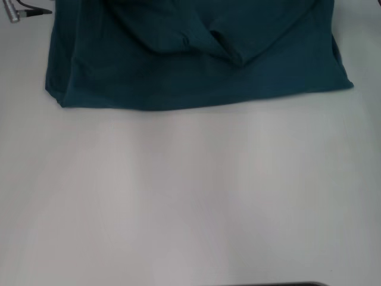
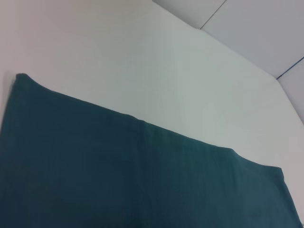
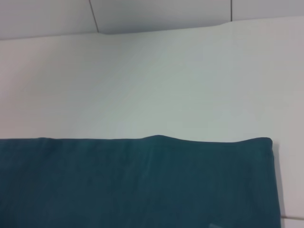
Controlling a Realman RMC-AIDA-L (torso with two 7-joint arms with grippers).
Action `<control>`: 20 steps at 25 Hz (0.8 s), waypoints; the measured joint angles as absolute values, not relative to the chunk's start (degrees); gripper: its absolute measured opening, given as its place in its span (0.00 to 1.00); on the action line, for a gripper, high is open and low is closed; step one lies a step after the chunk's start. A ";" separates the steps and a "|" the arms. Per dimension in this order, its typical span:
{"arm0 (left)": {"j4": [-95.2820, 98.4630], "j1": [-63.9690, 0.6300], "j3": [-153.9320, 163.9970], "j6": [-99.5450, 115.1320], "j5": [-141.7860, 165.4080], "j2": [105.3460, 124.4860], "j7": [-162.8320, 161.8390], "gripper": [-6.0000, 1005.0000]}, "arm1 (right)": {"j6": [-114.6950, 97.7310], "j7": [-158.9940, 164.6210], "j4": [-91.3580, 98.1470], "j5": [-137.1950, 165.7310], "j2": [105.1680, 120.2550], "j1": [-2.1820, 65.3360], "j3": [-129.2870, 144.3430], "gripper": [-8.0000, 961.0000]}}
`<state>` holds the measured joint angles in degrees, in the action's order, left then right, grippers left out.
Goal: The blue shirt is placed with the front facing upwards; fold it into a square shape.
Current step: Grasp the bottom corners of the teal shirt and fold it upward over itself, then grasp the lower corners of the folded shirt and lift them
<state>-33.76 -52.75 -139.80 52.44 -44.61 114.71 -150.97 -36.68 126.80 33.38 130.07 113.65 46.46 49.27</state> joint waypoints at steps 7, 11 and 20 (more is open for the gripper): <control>-33.43 -52.61 -139.67 53.30 -44.40 114.69 -150.68 0.11 | -37.55 126.84 31.30 130.51 112.98 46.14 49.47 0.02; -31.99 -52.86 -138.59 52.80 -44.30 114.50 -150.79 0.17 | -37.82 127.84 28.67 132.67 111.55 46.18 49.29 0.12; -33.44 -50.90 -139.42 54.78 -44.74 114.46 -152.44 0.46 | -44.71 137.56 29.08 139.19 109.21 46.65 49.29 0.45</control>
